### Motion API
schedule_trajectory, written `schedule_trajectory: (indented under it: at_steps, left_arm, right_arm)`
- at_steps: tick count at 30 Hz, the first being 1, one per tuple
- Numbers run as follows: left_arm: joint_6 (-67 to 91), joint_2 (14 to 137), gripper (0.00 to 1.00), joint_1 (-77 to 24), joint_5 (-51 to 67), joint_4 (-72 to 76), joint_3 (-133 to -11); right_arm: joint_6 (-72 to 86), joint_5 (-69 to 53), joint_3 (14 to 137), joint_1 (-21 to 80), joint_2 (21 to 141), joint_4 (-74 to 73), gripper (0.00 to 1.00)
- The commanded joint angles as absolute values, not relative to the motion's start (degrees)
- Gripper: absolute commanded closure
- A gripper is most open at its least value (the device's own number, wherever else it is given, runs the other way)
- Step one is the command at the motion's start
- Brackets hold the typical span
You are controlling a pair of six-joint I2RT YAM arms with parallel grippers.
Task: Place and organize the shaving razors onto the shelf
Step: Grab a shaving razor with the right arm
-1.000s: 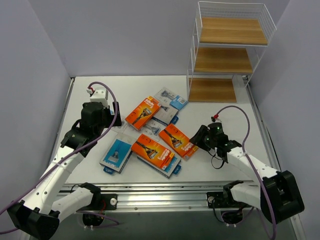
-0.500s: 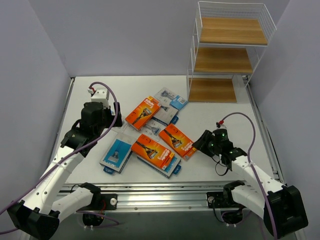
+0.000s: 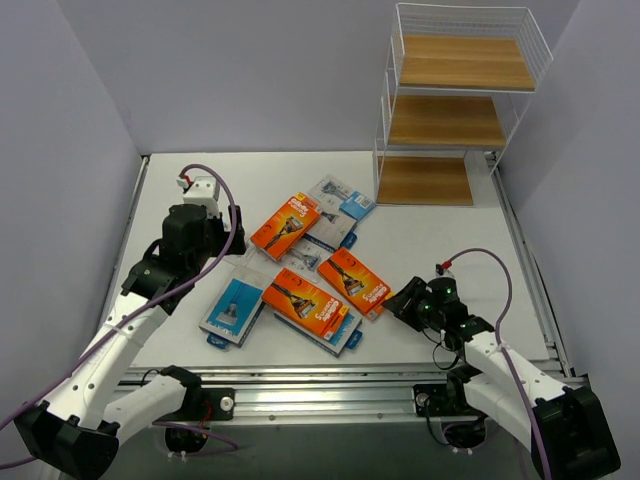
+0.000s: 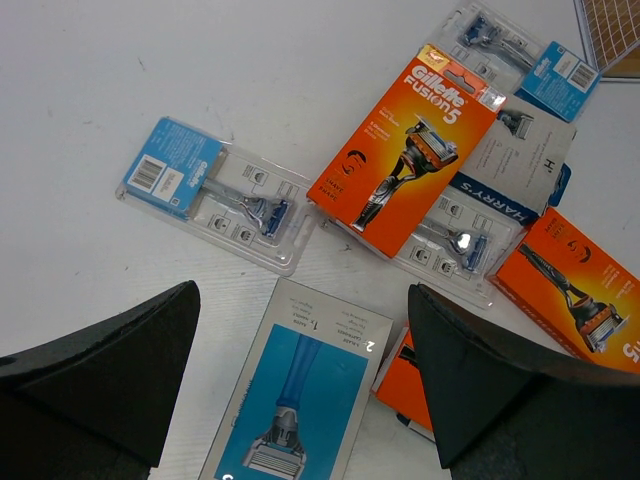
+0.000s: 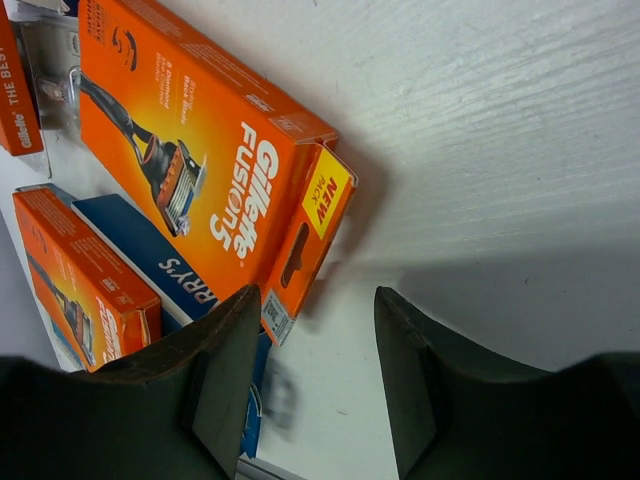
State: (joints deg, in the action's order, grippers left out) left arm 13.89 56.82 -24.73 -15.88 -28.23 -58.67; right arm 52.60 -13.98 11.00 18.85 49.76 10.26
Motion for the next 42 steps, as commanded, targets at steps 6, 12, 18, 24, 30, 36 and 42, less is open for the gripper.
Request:
schedule_trajectory:
  at_steps: [6,12,18,24,30,36,42]
  left_arm:
    - [13.4,56.8,0.06,-25.0,-13.8,-27.2,-59.6]
    - [13.6,56.6,0.06,-25.0,-13.0,-27.0,-59.5]
    - [13.9,56.8,0.06,-25.0,-12.7,-27.1,-59.5]
    - [13.9,56.7,0.06,-25.0,-12.3,-27.0,-59.5]
    - [13.9,56.6,0.06,-25.0,-12.1,-27.0,-59.5]
    - [14.0,56.7,0.06,-25.0,-11.9,-27.0,-59.5]
    - [14.1,56.8,0.06,-25.0,-11.7,-27.0,-59.4]
  right_arm:
    - [54.2,-14.8,8.6,20.1,53.3,17.7,0.57]
    - [55.4,-14.2,7.9,20.3,55.2,20.9,0.61]
    - [55.8,-14.3,7.8,20.7,57.8,24.1,0.65]
    - [56.3,-13.8,7.7,21.1,60.1,26.9,0.68]
    - [56.9,-13.4,7.5,21.3,62.0,28.8,0.76]
    - [57.3,-13.2,7.2,21.3,63.8,30.8,0.82]
    - [57.2,-12.6,7.9,21.3,65.8,32.1,0.85]
